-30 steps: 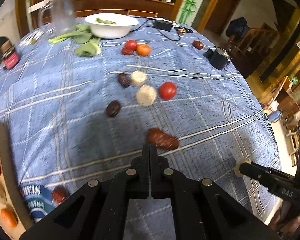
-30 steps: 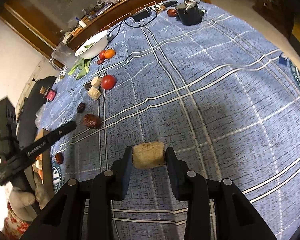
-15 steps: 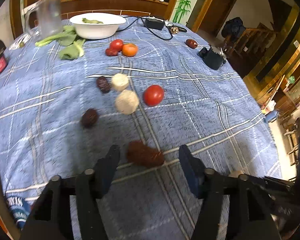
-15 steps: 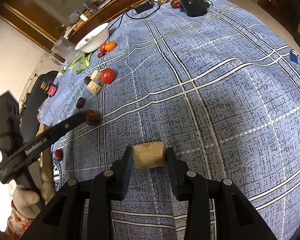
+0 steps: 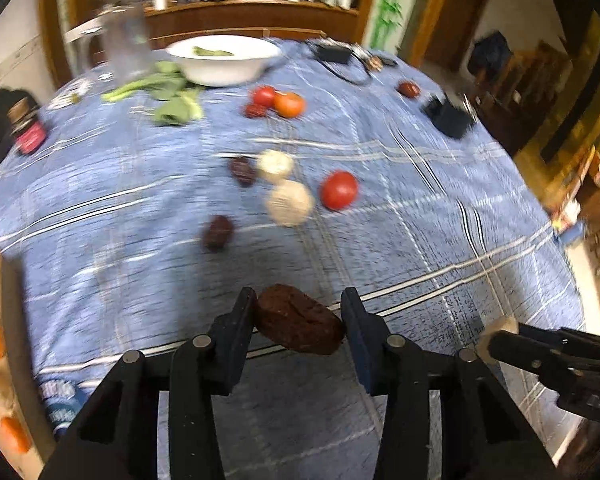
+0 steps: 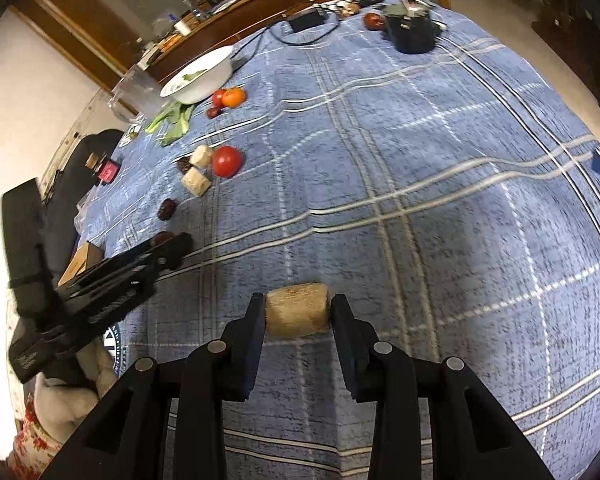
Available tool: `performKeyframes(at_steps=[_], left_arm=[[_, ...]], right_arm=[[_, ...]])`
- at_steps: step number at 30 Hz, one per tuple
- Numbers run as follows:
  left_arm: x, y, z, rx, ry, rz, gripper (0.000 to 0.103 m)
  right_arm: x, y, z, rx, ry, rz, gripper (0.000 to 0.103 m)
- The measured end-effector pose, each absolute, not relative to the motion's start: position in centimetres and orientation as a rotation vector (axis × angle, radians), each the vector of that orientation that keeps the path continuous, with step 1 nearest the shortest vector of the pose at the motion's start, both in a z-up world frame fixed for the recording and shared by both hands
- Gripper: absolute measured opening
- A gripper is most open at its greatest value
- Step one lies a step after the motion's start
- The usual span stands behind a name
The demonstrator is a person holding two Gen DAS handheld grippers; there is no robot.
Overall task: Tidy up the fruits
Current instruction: 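Carry the date with the left gripper while the right carries the yam piece into the box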
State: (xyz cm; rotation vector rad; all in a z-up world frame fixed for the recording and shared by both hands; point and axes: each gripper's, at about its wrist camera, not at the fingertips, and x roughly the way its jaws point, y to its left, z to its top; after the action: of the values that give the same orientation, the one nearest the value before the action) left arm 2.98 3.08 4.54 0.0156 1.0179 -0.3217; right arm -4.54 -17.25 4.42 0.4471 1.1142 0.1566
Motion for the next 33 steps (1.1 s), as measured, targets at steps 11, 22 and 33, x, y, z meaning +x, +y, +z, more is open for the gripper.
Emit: performKeyframes(at_steps=[11,22,33], left_arm=[[-2.4,19.7,8.6,-0.183,0.969,-0.067,0.042],[-8.2,35.3,7.2,-0.314,1.008,0.196,0.043],[-7.8,36.2,4.7,-0.272,1.086,0.133,0.043]], right_arm=[[-1.5,-5.9,7.0,0.299,1.100,0.375,0.036],[-1.1,11.2,8.8,0.102,1.094,0.672,0.036],[-3.8,20.7,6.5,-0.057,1.123,0.789,0.037]])
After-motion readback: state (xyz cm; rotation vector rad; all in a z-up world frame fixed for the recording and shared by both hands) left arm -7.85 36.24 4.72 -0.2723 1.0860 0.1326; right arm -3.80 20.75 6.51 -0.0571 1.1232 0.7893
